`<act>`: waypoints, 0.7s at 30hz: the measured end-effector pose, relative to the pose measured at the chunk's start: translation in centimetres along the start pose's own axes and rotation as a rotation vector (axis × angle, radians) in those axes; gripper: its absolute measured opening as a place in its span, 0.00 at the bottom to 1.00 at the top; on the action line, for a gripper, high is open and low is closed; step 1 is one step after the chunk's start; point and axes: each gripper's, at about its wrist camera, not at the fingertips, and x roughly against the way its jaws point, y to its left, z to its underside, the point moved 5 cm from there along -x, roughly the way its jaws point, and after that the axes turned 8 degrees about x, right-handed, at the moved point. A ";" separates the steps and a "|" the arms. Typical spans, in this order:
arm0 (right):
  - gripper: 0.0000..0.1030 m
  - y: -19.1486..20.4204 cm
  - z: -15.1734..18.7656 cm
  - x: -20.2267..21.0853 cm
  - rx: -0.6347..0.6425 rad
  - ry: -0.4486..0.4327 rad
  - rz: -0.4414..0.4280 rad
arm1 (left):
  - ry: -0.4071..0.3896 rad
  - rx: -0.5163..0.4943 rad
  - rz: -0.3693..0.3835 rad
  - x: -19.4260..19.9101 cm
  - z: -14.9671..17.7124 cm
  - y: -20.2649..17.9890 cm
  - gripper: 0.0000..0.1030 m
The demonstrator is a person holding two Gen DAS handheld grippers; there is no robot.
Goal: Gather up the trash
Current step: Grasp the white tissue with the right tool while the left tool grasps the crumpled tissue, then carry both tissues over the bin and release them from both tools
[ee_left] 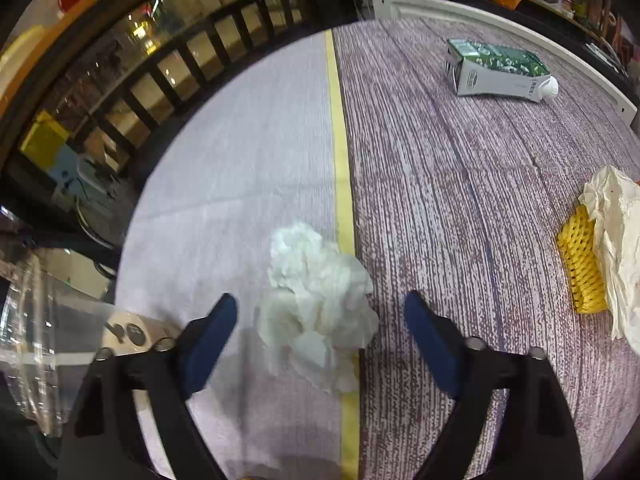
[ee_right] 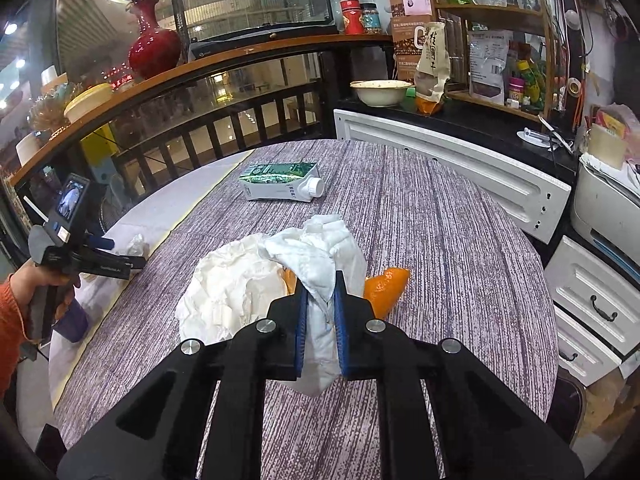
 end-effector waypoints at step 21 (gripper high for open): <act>0.13 -1.9 2.2 3.4 -0.074 -0.039 0.014 | -0.086 0.068 0.109 3.6 0.3 -0.8 0.08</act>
